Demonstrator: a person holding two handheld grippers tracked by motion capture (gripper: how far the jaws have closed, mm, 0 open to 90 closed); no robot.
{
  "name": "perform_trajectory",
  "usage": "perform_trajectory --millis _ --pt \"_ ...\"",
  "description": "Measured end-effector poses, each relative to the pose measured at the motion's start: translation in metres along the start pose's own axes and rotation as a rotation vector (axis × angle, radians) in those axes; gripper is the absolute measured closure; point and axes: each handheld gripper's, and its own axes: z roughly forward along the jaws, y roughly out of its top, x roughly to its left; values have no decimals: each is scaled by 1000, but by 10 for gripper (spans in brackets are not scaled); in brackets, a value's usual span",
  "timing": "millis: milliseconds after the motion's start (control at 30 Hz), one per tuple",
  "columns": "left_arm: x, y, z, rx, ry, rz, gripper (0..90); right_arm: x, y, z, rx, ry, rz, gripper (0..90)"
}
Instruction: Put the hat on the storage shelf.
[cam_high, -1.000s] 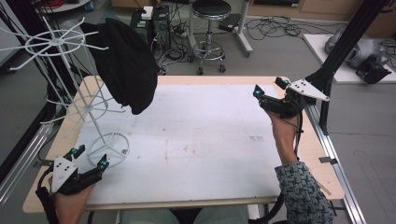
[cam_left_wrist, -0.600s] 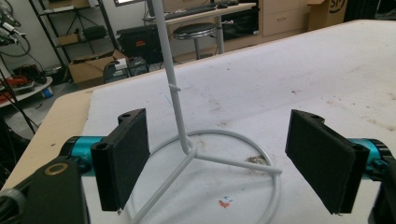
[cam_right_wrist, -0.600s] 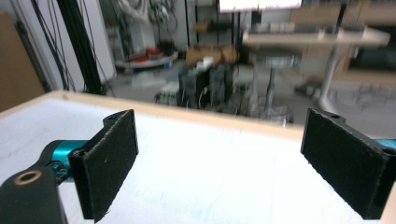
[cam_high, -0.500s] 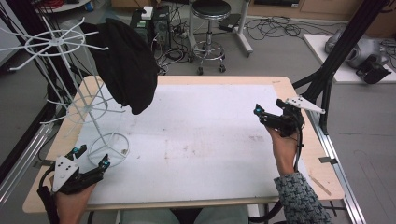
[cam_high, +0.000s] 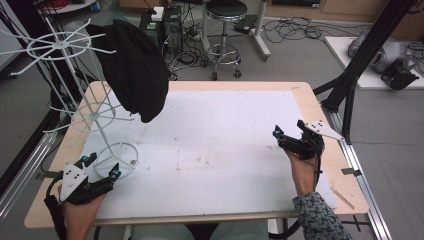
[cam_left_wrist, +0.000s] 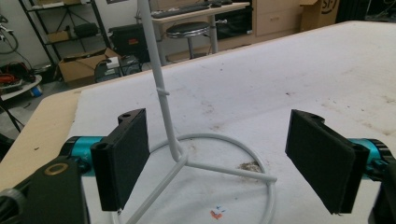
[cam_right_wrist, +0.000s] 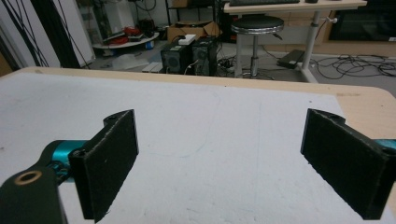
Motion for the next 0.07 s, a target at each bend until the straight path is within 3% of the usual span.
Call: perform_trajectory --millis 67 --pt "-1 0 2 1 -6 -4 216 0 -1 -1 2 0 -4 102"
